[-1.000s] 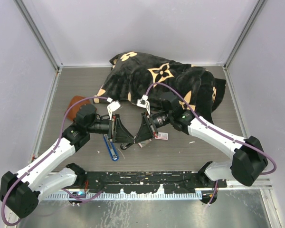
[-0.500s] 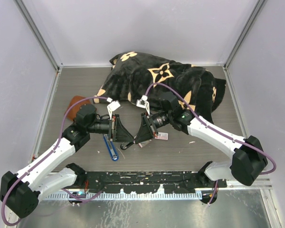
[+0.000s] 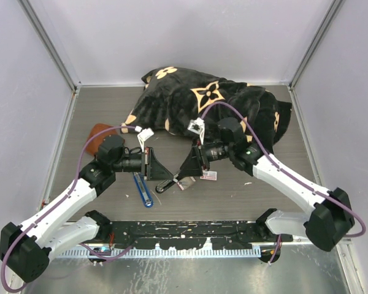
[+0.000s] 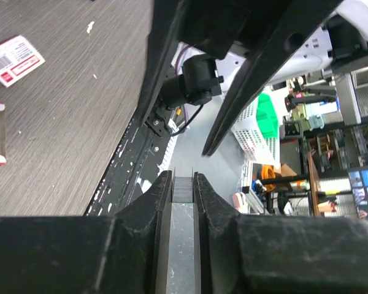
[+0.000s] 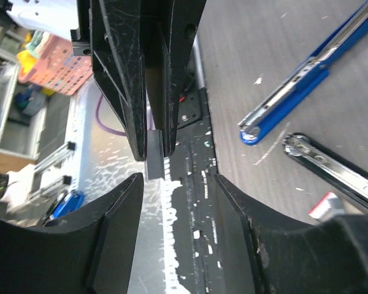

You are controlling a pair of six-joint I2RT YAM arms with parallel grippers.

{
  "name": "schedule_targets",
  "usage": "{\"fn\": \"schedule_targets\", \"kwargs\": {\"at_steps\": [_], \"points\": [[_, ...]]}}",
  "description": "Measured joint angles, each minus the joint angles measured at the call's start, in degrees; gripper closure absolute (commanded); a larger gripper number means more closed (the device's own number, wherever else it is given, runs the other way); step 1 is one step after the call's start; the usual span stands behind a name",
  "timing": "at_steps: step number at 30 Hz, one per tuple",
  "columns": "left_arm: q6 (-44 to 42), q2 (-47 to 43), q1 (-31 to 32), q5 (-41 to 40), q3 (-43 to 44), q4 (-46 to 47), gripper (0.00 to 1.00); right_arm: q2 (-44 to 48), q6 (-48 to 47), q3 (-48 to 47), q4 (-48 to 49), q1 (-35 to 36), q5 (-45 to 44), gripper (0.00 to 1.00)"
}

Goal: Load the staples into the stapler
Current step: Pick up the staple from the staple box.

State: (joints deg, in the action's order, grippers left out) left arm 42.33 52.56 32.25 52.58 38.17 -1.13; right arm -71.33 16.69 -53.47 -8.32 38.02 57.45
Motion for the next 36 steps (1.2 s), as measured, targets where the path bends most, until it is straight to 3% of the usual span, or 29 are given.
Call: {"fn": "schedule_targets", "kwargs": {"at_steps": [4, 12, 15, 18, 22, 36], "points": [[2.4, 0.1, 0.0, -3.3, -0.1, -2.3, 0.86, 5.9, 0.2, 3.9, 3.7, -2.0, -4.8, 0.45], [14.3, 2.8, -0.2, -10.3, -2.8, -3.8, 0.86, 15.6, 1.2, 18.9, 20.1, -0.9, -19.1, 0.46], [20.2, 3.5, -1.0, -12.1, -4.8, -4.4, 0.85, 15.5, -2.1, 21.0, 20.1, 4.1, -28.0, 0.47], [25.2, 3.7, -1.9, -13.7, -7.1, -4.8, 0.84, 15.4, -9.5, 21.3, 19.4, 13.6, -39.3, 0.50], [32.0, 4.5, -2.3, -15.4, -9.6, -4.8, 0.85, 14.0, -17.3, 21.3, 19.3, 21.2, -48.0, 0.52], [46.8, 2.4, -2.3, -18.3, -17.6, -2.0, 0.87, 9.3, -36.1, 22.8, 20.4, 34.9, -59.6, 0.52]]}}
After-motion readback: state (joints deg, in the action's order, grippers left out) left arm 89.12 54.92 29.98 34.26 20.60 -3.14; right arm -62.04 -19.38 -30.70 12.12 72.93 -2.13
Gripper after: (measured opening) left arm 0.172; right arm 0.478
